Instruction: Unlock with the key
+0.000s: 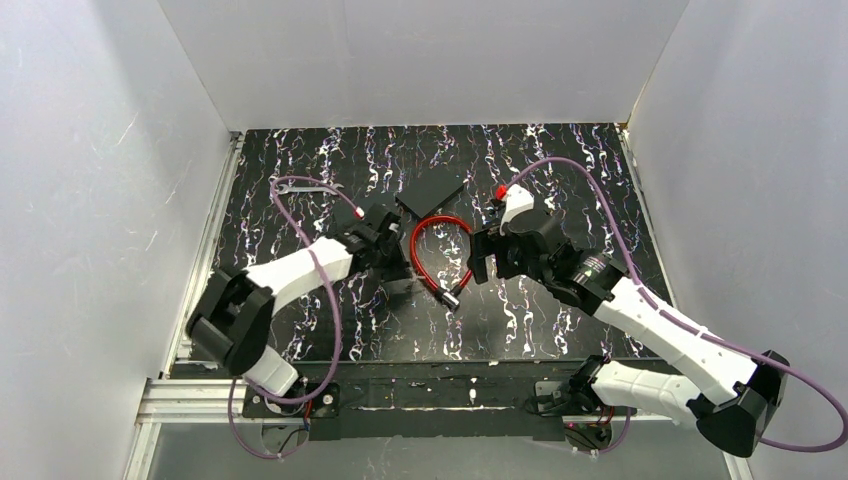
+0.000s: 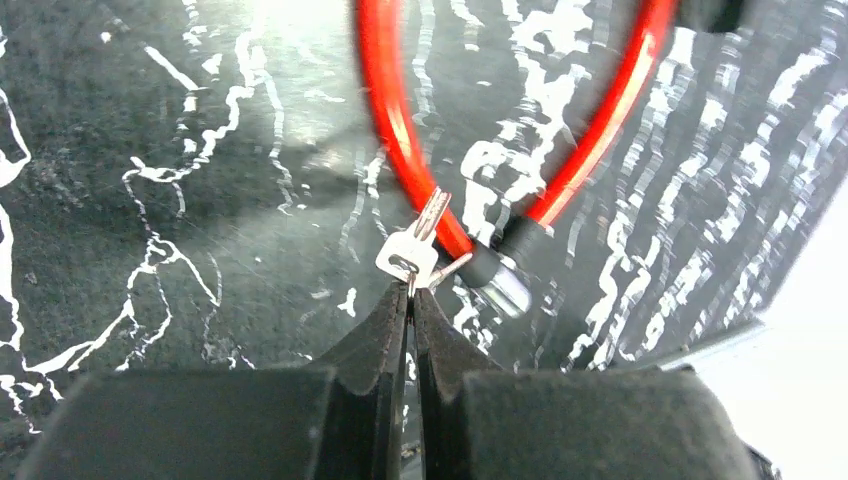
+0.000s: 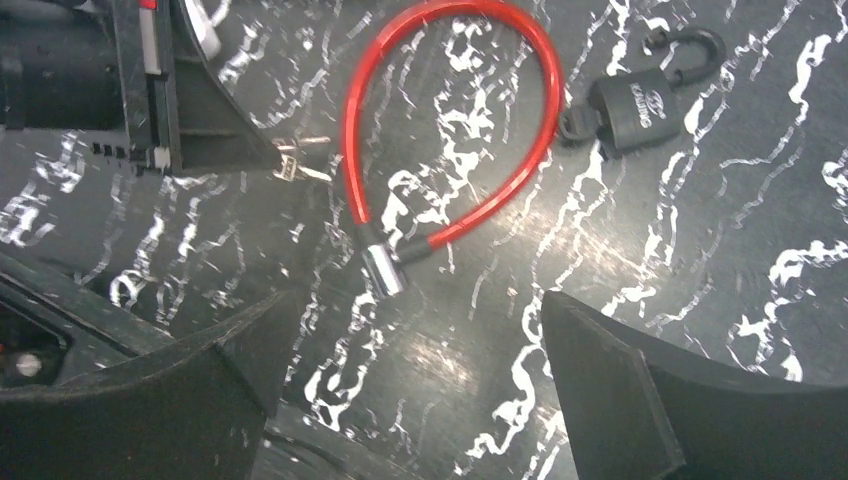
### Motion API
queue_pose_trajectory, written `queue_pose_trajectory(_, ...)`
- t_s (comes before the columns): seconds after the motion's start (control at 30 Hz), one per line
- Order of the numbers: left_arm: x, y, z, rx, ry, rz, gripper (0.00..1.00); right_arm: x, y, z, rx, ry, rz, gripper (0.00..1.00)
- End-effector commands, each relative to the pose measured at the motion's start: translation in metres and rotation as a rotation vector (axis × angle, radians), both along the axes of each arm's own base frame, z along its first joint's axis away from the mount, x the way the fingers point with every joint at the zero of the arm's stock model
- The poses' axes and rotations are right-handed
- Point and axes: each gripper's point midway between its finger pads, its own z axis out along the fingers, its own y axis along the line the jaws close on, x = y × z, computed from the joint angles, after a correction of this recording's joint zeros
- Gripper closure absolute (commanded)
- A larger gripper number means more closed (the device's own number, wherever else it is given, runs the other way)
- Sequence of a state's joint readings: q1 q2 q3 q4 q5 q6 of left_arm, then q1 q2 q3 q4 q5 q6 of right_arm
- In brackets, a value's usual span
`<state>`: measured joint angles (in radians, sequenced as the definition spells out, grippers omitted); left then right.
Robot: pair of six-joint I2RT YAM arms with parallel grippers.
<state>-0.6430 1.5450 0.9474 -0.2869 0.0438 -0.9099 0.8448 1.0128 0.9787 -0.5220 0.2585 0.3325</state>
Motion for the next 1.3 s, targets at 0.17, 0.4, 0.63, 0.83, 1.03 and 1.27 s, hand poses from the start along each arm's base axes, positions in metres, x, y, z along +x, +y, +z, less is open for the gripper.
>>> queue_pose_trajectory(0.17, -0.016, -0.001, 0.081, -0.120, -0.287, -0.257, 1.00, 0.005, 0.049, 0.051, 0.313, -0.024, 0.048, 0.00)
queue_pose_trajectory(0.4, -0.031, -0.002, 0.129, -0.209, -0.422, -0.338, 1.00, 0.005, 0.070, 0.065, 0.461, 0.025, 0.045, 0.06)
queue_pose_trajectory(0.63, -0.036, 0.001, 0.172, -0.287, -0.544, -0.319, 1.00, 0.018, 0.078, 0.080, 0.633, 0.115, -0.117, 0.10)
queue_pose_trajectory(0.83, -0.028, -0.001, 0.195, -0.319, -0.605, -0.289, 1.00, 0.031, 0.089, 0.106, 0.867, 0.257, -0.288, 0.17)
queue_pose_trajectory(1.03, -0.016, -0.009, 0.206, -0.328, -0.627, -0.283, 1.00, 0.038, 0.109, 0.105, 0.867, 0.352, -0.308, 0.26)
queue_pose_trajectory(1.27, -0.007, -0.013, 0.214, -0.327, -0.642, -0.274, 1.00, 0.040, 0.118, 0.092, 0.852, 0.413, -0.326, 0.33)
